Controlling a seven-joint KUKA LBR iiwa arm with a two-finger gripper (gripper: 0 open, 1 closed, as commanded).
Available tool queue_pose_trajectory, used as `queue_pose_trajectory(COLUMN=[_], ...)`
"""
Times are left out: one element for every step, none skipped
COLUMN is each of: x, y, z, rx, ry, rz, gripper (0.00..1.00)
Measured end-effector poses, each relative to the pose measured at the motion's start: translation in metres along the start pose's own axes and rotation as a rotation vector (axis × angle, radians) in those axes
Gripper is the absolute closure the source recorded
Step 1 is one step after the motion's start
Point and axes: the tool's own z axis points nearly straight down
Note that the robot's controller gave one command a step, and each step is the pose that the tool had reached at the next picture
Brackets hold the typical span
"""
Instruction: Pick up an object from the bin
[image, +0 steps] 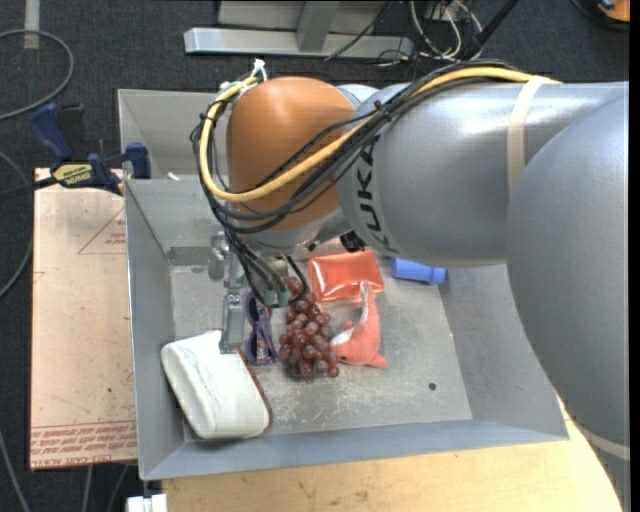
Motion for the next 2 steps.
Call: queue_pose_trajectory(x=[-0.002,0.003], y=[-0.001,-0.023], z=[-0.005,0.017], rx=[-0.002,-0.005], ry=[-0.008,-0.013], rz=[0.003,-0.058], gripper=[0.0,0.0])
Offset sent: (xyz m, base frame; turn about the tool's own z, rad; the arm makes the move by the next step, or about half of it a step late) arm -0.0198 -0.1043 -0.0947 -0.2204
